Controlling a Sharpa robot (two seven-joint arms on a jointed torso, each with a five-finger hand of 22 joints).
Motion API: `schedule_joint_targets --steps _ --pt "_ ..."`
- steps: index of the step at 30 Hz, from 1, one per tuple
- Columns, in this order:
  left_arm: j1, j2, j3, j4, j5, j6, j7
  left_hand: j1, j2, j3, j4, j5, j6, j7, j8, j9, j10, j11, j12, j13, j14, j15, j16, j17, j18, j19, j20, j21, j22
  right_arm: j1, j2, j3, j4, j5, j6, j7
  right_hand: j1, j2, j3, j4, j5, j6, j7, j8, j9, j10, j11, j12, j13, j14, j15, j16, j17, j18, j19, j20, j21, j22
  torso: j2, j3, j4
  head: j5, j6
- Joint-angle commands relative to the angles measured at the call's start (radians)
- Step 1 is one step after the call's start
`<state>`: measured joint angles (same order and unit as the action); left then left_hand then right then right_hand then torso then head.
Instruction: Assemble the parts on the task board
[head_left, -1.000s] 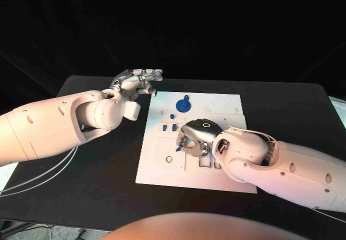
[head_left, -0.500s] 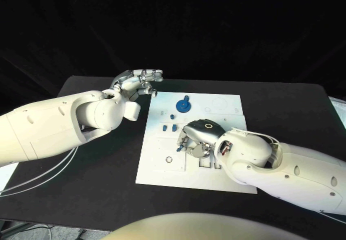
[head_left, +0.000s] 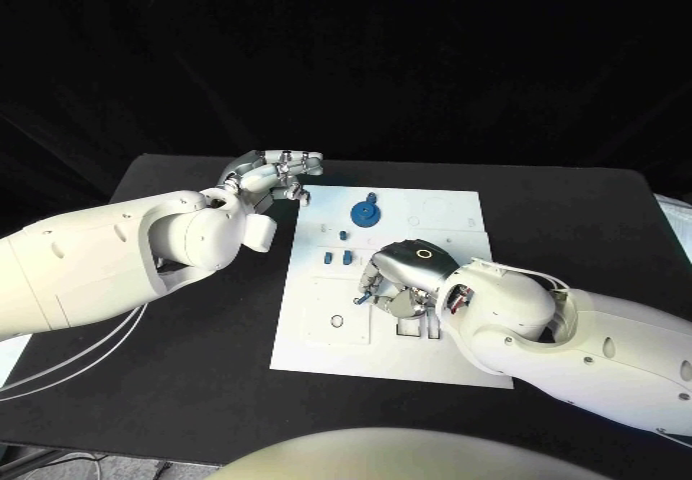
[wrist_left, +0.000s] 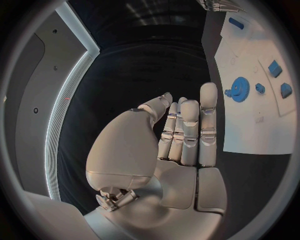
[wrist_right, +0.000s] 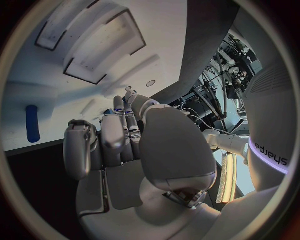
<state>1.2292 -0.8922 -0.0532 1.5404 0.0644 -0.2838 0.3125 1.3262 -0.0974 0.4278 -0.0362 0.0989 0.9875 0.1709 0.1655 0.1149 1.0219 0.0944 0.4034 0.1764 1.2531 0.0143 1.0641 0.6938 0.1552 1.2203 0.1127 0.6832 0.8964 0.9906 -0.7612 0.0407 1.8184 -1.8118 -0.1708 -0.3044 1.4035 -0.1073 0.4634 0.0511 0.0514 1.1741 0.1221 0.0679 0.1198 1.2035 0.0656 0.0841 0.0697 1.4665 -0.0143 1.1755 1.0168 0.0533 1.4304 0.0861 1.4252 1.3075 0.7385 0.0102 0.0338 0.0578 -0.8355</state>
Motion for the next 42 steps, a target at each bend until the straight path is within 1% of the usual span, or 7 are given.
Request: schedule_joint_targets --steps 1,5,9,19,25,34,42 --pt "-0.007 -0.005 -0.001 0.012 -0.059 0.028 -0.015 0.008 0.003 -0.009 -0.001 -0.003 -0.008 0.000 0.007 -0.001 -0.006 0.003 0.006 0.001 -0.004 0.001 -0.003 -0.001 0.017 0.002 0.003 -0.007 -0.002 -0.001 0.001 0.001 0.009 -0.038 -0.001 -0.033 -0.016 0.001 -0.008 0.002 0.005 0.006 0.001 0.007 0.002 0.001 0.003 -0.003 -0.001 0.023 0.000 -0.002 -0.002 0.004 -0.002 0.006 -0.001 0.022 0.000 0.0005 0.0023 -0.001 0.002" --pt "-0.014 -0.014 -0.002 0.023 -0.074 0.031 -0.021 0.009 0.002 -0.010 -0.001 -0.003 -0.007 -0.001 0.008 0.000 -0.006 0.002 0.008 0.002 -0.004 0.000 -0.003 -0.001 0.017 0.002 0.003 -0.008 -0.002 -0.001 0.004 0.001 0.015 -0.070 0.001 -0.061 -0.018 0.000 -0.010 0.003 0.007 0.007 0.000 0.007 0.003 0.001 0.003 -0.004 -0.001 0.022 0.000 -0.003 -0.003 0.004 -0.002 0.006 -0.001 0.023 0.001 0.0009 0.0024 0.000 0.003" --pt "-0.017 -0.020 -0.002 0.032 -0.081 0.033 -0.023 0.009 0.001 -0.011 -0.001 -0.003 -0.006 -0.001 0.009 0.000 -0.005 0.002 0.009 0.002 -0.004 0.000 -0.003 -0.001 0.017 0.002 0.003 -0.009 -0.002 -0.001 0.008 0.001 0.025 -0.119 0.012 -0.093 -0.020 -0.001 -0.011 0.003 0.009 0.007 0.000 0.007 0.003 0.002 0.002 -0.004 -0.001 0.022 0.000 -0.003 -0.004 0.004 -0.001 0.006 0.000 0.025 0.000 -0.0006 0.0019 0.001 0.005" --pt "-0.020 -0.028 -0.003 0.039 -0.084 0.033 -0.023 0.009 0.001 -0.012 -0.002 -0.003 -0.006 -0.001 0.009 0.000 -0.005 0.002 0.010 0.002 -0.005 0.000 -0.003 -0.001 0.017 0.002 0.003 -0.009 -0.002 0.000 0.018 0.001 0.051 -0.229 0.087 -0.154 -0.024 -0.002 -0.013 0.004 0.012 0.010 -0.003 0.008 0.004 0.004 0.001 -0.004 0.000 0.021 -0.001 -0.005 -0.008 0.002 0.002 0.005 0.003 0.030 0.001 -0.0010 -0.0005 0.006 0.003" --pt "-0.020 -0.030 -0.003 0.040 -0.084 0.032 -0.021 0.010 0.001 -0.012 -0.003 -0.003 -0.006 -0.001 0.009 0.000 -0.006 0.002 0.010 0.002 -0.005 0.000 -0.003 -0.002 0.018 0.002 0.003 -0.009 -0.003 0.003 0.031 -0.001 0.058 -0.268 0.119 -0.173 -0.025 -0.002 -0.013 0.005 0.013 0.011 -0.004 0.008 0.005 0.004 0.001 -0.004 0.000 0.021 -0.001 -0.007 -0.011 0.002 0.002 0.005 0.003 0.030 0.001 -0.0006 0.0008 0.008 -0.002" --pt "-0.020 -0.032 -0.003 0.038 -0.084 0.029 -0.019 0.011 0.000 -0.012 -0.003 -0.002 -0.007 -0.001 0.009 -0.001 -0.007 0.002 0.010 0.002 -0.005 0.000 -0.003 -0.003 0.018 0.002 0.003 -0.011 -0.003 0.014 0.053 -0.009 0.059 -0.313 0.173 -0.190 -0.030 -0.002 -0.015 0.007 0.012 0.012 -0.006 0.009 0.005 0.006 -0.001 -0.004 0.000 0.020 -0.002 -0.008 -0.012 0.002 0.004 0.005 0.005 0.033 0.001 -0.0014 0.0010 0.014 -0.008" --pt "-0.020 -0.032 -0.003 0.039 -0.084 0.029 -0.019 0.011 0.000 -0.012 -0.003 -0.002 -0.007 -0.001 0.009 -0.001 -0.007 0.002 0.010 0.002 -0.005 0.000 -0.003 -0.003 0.018 0.002 0.003 -0.011 -0.003 0.020 0.066 -0.016 0.052 -0.293 0.202 -0.178 -0.031 -0.001 -0.015 0.008 0.012 0.012 -0.007 0.009 0.006 0.006 -0.001 -0.004 0.000 0.020 -0.002 -0.010 -0.016 0.002 0.003 0.005 0.003 0.032 0.002 -0.0008 0.0008 0.016 -0.011"
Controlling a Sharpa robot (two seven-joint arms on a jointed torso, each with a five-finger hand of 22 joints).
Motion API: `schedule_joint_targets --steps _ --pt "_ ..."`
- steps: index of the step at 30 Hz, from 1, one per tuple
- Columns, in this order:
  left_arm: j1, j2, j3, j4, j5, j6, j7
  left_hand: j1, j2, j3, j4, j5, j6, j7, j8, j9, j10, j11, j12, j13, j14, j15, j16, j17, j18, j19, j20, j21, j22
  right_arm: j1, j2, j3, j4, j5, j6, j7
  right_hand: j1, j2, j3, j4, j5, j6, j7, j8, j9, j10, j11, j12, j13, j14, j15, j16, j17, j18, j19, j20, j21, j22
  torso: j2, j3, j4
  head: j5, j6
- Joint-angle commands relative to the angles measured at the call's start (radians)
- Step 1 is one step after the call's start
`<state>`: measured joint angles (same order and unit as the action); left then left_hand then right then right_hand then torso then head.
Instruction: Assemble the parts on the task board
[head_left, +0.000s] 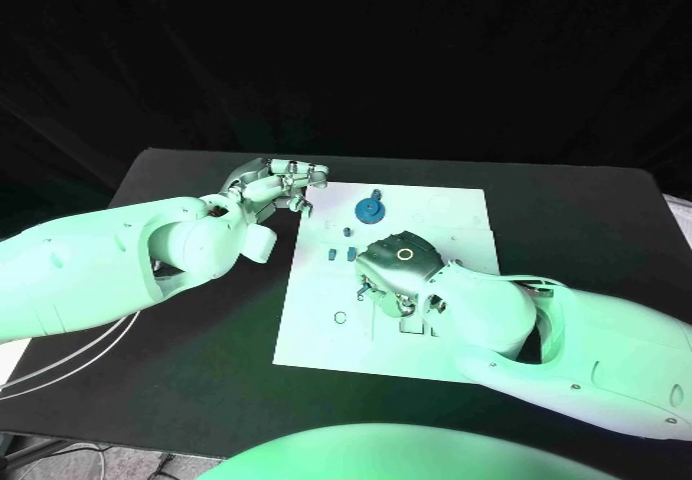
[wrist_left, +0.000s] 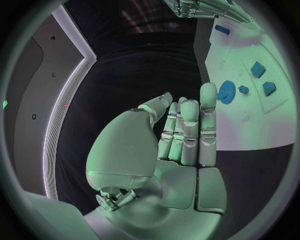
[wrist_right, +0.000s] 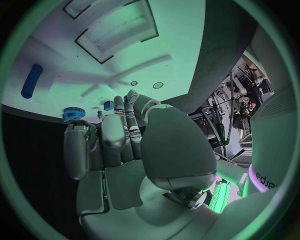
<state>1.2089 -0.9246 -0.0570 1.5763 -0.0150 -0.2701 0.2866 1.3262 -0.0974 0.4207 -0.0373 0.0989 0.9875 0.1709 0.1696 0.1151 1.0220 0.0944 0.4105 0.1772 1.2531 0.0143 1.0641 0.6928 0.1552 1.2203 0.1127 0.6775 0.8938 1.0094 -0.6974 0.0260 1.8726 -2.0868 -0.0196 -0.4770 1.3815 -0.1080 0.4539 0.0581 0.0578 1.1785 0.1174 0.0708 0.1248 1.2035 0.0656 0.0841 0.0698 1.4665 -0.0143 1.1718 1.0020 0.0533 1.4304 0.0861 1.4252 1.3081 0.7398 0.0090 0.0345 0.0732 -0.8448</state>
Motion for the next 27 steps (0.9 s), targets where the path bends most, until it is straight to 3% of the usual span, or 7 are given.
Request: schedule_joint_targets --steps 1,6,16,27 --pt "0.000 0.000 0.001 0.003 -0.005 0.015 0.005 0.011 0.000 -0.005 -0.002 -0.002 -0.007 -0.001 0.005 -0.001 -0.007 0.002 0.003 0.001 -0.005 0.000 -0.003 -0.001 0.018 0.002 0.003 -0.005 -0.001 0.001 0.002 -0.001 -0.003 -0.016 0.052 -0.005 -0.009 0.000 -0.006 0.001 0.006 0.008 -0.002 0.006 0.001 0.006 -0.001 -0.004 0.000 0.020 -0.002 -0.006 -0.001 0.002 0.003 0.005 0.003 0.031 0.001 0.0008 -0.0001 0.002 -0.004" --pt "0.000 -0.003 0.001 0.005 -0.009 0.016 -0.004 0.011 0.000 -0.005 -0.002 -0.002 -0.007 -0.001 0.005 -0.001 -0.007 0.002 0.003 0.001 -0.005 0.000 -0.003 -0.001 0.018 0.002 0.003 -0.005 -0.001 0.002 0.000 -0.002 -0.006 -0.008 0.032 0.004 -0.009 0.000 -0.005 0.001 0.006 0.008 -0.002 0.006 0.001 0.006 -0.001 -0.004 0.000 0.020 -0.002 -0.006 0.000 0.002 0.003 0.005 0.004 0.032 0.000 0.0012 0.0002 0.004 -0.006" --pt "0.000 -0.020 -0.003 0.019 -0.117 0.054 -0.061 0.011 -0.001 -0.009 -0.002 -0.002 -0.006 -0.001 0.008 -0.001 -0.007 0.002 0.007 0.002 -0.008 0.000 -0.006 -0.009 0.019 0.000 0.003 -0.013 -0.007 -0.002 -0.026 -0.002 -0.001 0.069 -0.151 0.078 -0.005 0.002 -0.001 -0.004 0.017 0.006 -0.002 0.004 0.001 0.004 -0.002 -0.007 -0.001 0.018 -0.004 -0.008 -0.005 0.002 0.003 0.003 0.003 0.032 0.000 0.0032 -0.0010 0.010 -0.003" --pt "-0.008 -0.061 -0.008 0.064 -0.326 0.102 -0.153 0.018 -0.008 -0.015 -0.010 0.001 0.008 -0.006 0.019 0.001 0.000 -0.002 0.016 0.002 -0.001 -0.004 0.004 -0.001 0.018 0.010 0.000 -0.006 -0.001 -0.012 -0.078 0.005 0.012 0.147 -0.217 0.113 -0.005 0.001 0.000 -0.005 0.019 0.004 0.000 0.002 0.001 0.002 -0.001 -0.009 -0.002 0.018 -0.003 -0.008 -0.005 0.002 0.003 0.003 0.003 0.032 0.000 0.0030 0.0002 0.014 0.002"
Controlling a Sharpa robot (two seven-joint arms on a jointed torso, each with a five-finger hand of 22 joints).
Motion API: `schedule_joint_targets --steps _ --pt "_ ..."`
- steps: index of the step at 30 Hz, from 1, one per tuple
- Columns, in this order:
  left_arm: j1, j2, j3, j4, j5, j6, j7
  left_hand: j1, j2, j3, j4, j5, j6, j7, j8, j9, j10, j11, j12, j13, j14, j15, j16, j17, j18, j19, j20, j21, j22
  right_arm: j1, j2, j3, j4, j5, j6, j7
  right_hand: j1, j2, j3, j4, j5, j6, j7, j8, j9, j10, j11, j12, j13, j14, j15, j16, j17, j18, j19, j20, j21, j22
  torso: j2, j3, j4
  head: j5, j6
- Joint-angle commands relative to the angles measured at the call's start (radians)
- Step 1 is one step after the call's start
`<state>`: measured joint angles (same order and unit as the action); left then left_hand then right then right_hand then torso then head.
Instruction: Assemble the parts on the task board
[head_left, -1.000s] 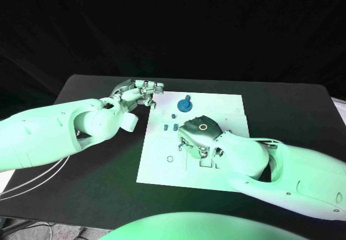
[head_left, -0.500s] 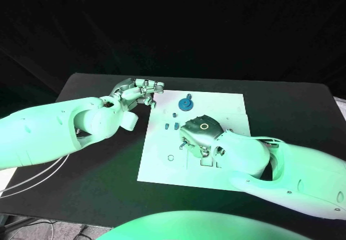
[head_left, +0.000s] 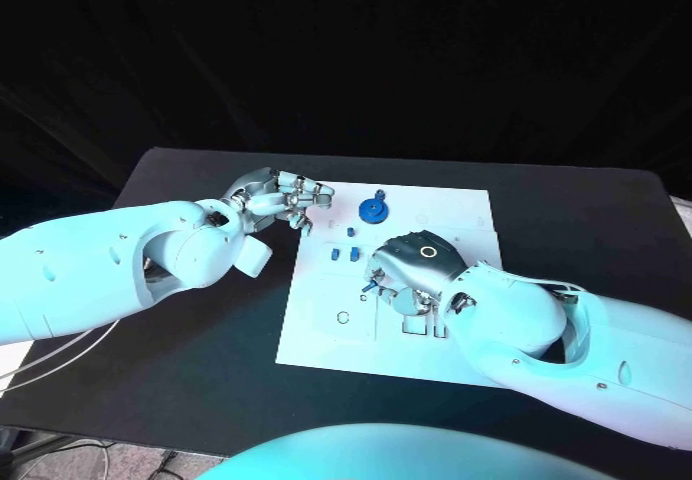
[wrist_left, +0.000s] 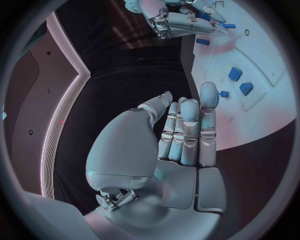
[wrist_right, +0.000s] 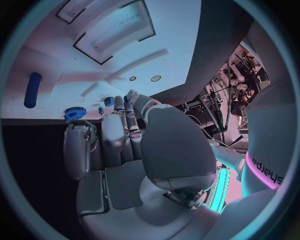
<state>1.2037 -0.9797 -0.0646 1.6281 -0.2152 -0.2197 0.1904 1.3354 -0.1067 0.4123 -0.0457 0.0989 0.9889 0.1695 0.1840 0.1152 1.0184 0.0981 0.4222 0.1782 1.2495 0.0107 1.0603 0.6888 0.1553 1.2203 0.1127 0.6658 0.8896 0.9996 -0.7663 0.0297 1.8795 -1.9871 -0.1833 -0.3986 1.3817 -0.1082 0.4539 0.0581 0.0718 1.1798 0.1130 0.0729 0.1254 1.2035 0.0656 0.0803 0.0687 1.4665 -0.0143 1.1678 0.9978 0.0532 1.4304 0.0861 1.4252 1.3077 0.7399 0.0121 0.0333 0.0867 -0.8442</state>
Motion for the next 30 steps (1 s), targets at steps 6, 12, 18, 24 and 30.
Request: schedule_joint_targets --steps 6,12,18,24,30 --pt "-0.009 -0.019 -0.001 0.035 -0.213 0.076 -0.097 0.010 -0.005 -0.017 -0.006 0.000 0.023 -0.014 0.019 0.003 0.022 -0.015 0.020 0.005 0.016 -0.007 0.021 0.016 0.015 0.024 -0.005 0.020 0.014 -0.005 -0.030 0.005 0.014 0.067 -0.067 0.038 -0.005 0.001 0.000 -0.006 0.005 0.002 0.005 0.000 0.001 0.001 0.000 -0.006 -0.001 0.018 -0.003 -0.004 -0.002 0.002 0.004 0.003 0.003 0.033 -0.001 -0.0019 -0.0001 0.003 0.005" --pt "-0.019 -0.026 -0.001 0.070 -0.315 0.080 -0.151 -0.011 -0.017 -0.047 0.004 -0.001 0.034 -0.023 0.031 0.005 0.036 -0.023 0.038 0.012 0.042 -0.013 0.052 0.055 0.009 0.047 -0.010 0.052 0.038 -0.012 -0.051 0.015 0.032 0.076 -0.160 0.045 -0.005 0.000 0.000 -0.006 0.006 0.002 0.006 0.000 0.001 0.001 0.000 -0.006 -0.001 0.018 -0.003 -0.006 -0.004 0.002 0.004 0.003 0.004 0.033 -0.001 -0.0024 0.0010 -0.003 0.014" --pt "-0.027 -0.027 -0.001 0.093 -0.354 0.055 -0.190 -0.025 -0.020 -0.093 0.019 -0.003 0.053 -0.037 0.058 0.011 0.053 -0.036 0.076 0.033 0.085 -0.023 0.119 0.154 -0.002 0.079 -0.019 0.103 0.077 -0.014 -0.072 0.024 0.043 0.102 -0.231 0.059 -0.005 -0.001 0.000 -0.007 0.007 0.002 0.007 0.000 0.001 0.001 0.000 -0.006 -0.001 0.018 -0.003 -0.006 -0.005 0.001 0.005 0.003 0.004 0.034 -0.001 -0.0025 0.0010 -0.003 0.020" --pt "-0.033 -0.016 -0.001 0.100 -0.363 0.031 -0.211 -0.031 -0.021 -0.129 0.029 -0.015 0.052 -0.039 0.074 0.016 0.046 -0.038 0.098 0.046 0.108 -0.025 0.158 0.208 -0.010 0.102 -0.023 0.145 0.110 -0.014 -0.085 0.027 0.047 0.133 -0.263 0.077 -0.005 -0.002 -0.001 -0.007 0.008 0.002 0.007 0.000 0.001 0.000 0.001 -0.007 -0.001 0.017 -0.002 -0.007 -0.006 0.001 0.004 0.003 0.004 0.033 0.000 -0.0017 0.0003 0.000 0.024" --pt "-0.036 -0.005 -0.001 0.104 -0.365 0.024 -0.217 -0.027 -0.020 -0.155 0.032 -0.027 0.051 -0.043 0.088 0.022 0.043 -0.041 0.116 0.057 0.107 -0.027 0.164 0.213 -0.011 0.106 -0.025 0.149 0.115 -0.014 -0.086 0.027 0.048 0.145 -0.261 0.085 -0.005 -0.003 -0.001 -0.007 0.008 0.002 0.008 0.000 0.001 0.000 0.001 -0.007 -0.001 0.017 -0.002 -0.008 -0.007 0.002 0.004 0.003 0.003 0.033 0.000 -0.0021 0.0002 -0.002 0.027"
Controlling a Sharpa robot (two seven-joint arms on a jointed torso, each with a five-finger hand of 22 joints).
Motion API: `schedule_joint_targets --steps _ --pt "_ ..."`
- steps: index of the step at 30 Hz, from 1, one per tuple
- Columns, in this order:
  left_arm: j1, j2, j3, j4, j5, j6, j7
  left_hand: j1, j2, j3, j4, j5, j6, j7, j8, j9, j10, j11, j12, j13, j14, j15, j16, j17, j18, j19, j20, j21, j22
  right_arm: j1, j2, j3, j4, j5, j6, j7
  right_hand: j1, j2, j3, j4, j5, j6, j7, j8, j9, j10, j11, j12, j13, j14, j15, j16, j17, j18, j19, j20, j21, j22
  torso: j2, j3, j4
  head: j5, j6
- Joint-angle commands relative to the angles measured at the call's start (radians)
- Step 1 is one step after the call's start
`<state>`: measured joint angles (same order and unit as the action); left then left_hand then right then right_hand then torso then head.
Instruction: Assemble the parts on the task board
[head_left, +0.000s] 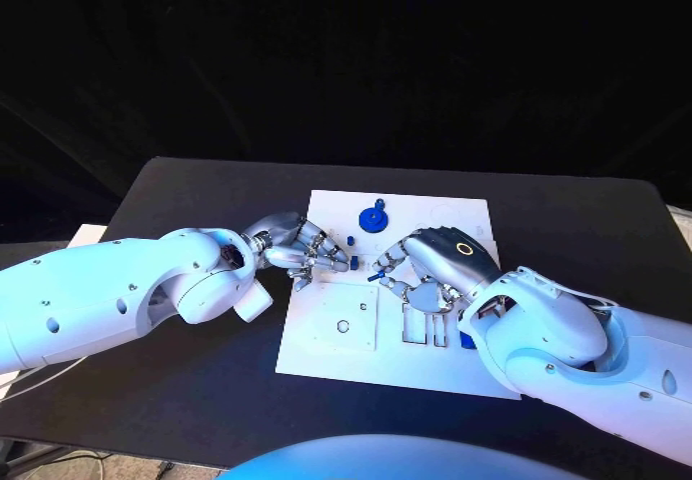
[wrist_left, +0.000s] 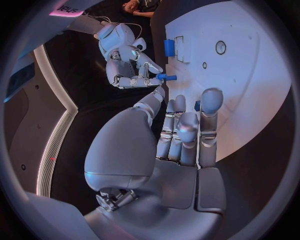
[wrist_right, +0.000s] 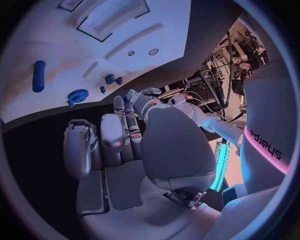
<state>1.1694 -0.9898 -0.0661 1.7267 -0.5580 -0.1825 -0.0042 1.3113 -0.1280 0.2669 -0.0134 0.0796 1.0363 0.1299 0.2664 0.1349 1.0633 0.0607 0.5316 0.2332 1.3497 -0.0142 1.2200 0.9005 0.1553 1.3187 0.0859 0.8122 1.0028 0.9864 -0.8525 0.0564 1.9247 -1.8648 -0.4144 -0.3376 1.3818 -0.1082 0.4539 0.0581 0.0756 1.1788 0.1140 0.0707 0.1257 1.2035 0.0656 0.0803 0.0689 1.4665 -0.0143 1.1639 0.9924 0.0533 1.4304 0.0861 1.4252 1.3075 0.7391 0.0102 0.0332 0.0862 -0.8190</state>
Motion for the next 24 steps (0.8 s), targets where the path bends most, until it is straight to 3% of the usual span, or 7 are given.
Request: schedule_joint_targets --steps 1,8,24 --pt "-0.002 0.008 0.000 0.006 -0.022 -0.014 -0.022 -0.003 0.002 -0.014 0.001 -0.010 0.004 -0.004 0.007 0.003 -0.002 -0.004 0.009 0.004 0.006 -0.002 0.005 0.002 -0.011 0.008 0.002 0.004 0.002 -0.001 0.001 0.001 0.003 0.024 -0.030 0.026 -0.006 -0.003 -0.001 -0.007 0.004 0.003 0.007 0.002 0.001 0.000 0.001 -0.007 -0.002 0.017 -0.002 -0.004 -0.002 0.002 0.004 0.003 0.003 0.033 0.001 0.0000 0.0005 -0.001 0.002" --pt "-0.003 0.021 0.001 0.010 -0.022 -0.020 -0.024 -0.008 0.005 -0.054 0.012 -0.028 0.003 -0.007 0.027 0.011 -0.005 -0.007 0.033 0.018 0.007 -0.004 0.013 0.011 -0.012 0.012 0.000 0.012 0.011 -0.001 0.005 0.001 0.006 0.029 -0.034 0.034 -0.006 -0.004 -0.001 -0.007 0.005 0.003 0.007 0.002 0.001 0.000 0.001 -0.007 -0.002 0.017 -0.002 -0.004 -0.002 0.002 0.004 0.003 0.003 0.033 0.001 0.0006 0.0010 -0.001 0.002" --pt "-0.003 0.033 0.001 0.009 -0.028 -0.013 -0.030 0.015 0.015 -0.098 0.011 -0.031 0.000 -0.014 0.053 0.023 -0.010 -0.013 0.061 0.035 0.010 -0.009 0.024 0.025 -0.015 0.018 -0.005 0.026 0.026 -0.001 0.018 0.001 0.010 0.029 -0.039 0.037 -0.006 -0.004 -0.001 -0.008 0.005 0.003 0.007 0.002 0.001 -0.001 0.002 -0.008 -0.002 0.017 -0.002 -0.004 -0.002 0.001 0.004 0.003 0.004 0.034 0.001 -0.0003 0.0011 -0.003 -0.004"
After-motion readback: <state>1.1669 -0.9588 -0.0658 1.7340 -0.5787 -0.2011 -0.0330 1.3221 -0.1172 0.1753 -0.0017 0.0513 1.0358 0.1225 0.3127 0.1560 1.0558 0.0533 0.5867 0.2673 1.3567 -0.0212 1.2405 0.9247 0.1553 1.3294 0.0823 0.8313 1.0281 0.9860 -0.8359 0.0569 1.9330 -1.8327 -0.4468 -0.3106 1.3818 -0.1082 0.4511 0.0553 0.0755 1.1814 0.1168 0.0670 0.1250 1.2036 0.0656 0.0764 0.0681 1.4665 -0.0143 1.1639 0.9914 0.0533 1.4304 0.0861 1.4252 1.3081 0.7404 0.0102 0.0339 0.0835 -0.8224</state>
